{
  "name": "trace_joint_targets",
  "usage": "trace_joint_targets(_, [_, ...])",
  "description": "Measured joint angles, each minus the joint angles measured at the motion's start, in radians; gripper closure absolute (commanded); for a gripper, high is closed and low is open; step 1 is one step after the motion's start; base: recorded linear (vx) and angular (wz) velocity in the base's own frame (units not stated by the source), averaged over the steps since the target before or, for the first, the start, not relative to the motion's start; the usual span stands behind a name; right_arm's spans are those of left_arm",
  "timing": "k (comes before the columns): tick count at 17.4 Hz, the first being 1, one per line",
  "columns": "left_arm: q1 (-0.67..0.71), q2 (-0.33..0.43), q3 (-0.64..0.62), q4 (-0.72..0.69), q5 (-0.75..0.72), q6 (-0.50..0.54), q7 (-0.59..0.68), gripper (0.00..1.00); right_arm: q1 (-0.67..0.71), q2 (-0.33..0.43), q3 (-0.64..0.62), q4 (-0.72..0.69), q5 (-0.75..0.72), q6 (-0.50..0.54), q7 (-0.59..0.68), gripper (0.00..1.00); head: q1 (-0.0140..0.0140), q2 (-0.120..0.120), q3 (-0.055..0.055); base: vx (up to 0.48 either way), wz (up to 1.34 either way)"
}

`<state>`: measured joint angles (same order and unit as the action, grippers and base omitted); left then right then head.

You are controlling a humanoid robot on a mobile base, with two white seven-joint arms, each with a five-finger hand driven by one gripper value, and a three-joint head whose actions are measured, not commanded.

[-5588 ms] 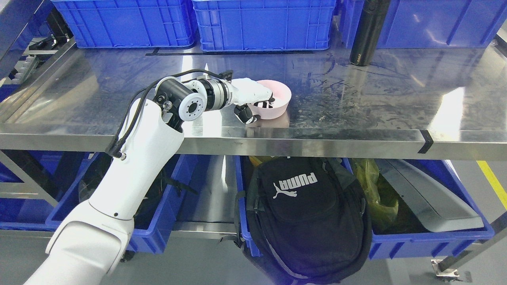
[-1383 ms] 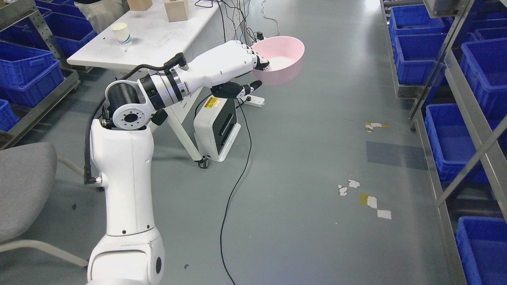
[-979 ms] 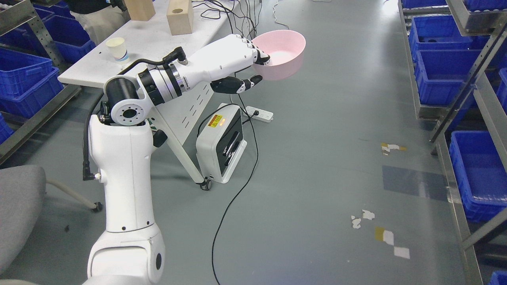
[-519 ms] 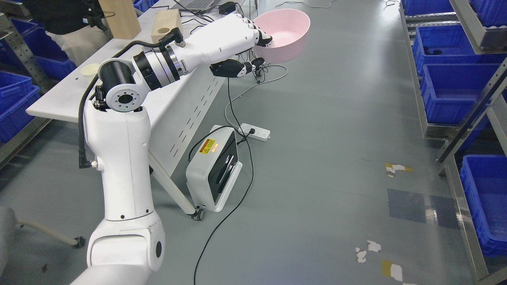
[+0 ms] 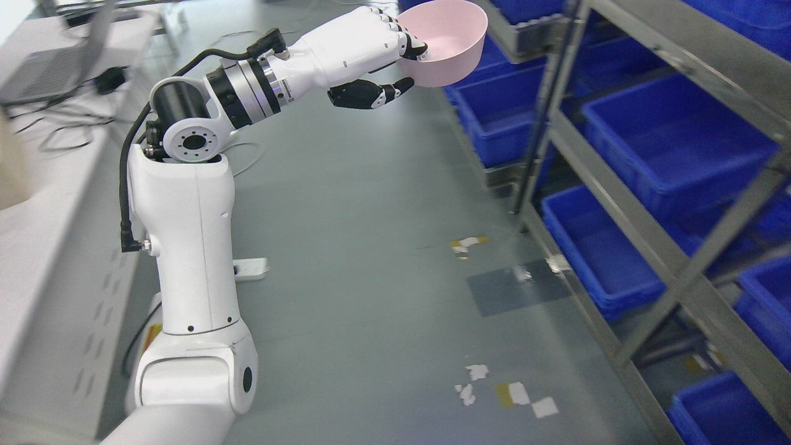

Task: Stack pink IKEA bowl on shelf middle layer
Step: 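Hold the pink bowl up while the robot turns to the other shelf, then lower the pink bowl onto the pink bowl on the white tray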

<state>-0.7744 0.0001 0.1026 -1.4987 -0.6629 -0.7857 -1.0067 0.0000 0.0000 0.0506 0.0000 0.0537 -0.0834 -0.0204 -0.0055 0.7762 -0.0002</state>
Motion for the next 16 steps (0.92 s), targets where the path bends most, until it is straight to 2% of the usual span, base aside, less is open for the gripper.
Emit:
trace_joint_targets(10, [-0.109,0.000,-0.066,0.037,-0.015,0.000,0.002,0.98,0.001,0.000,0.000,0.000,0.000,0.000,-0.007,0.00,0.0000,0.000,0.000,0.147,-1.67])
trace_joint_targets(16, [-0.160,0.043,-0.058,0.091,-0.123,0.000,0.003,0.98,0.000,0.000,0.000,0.000,0.000,0.000,-0.009,0.00,0.0000,0.000,0.000,0.153,-0.69])
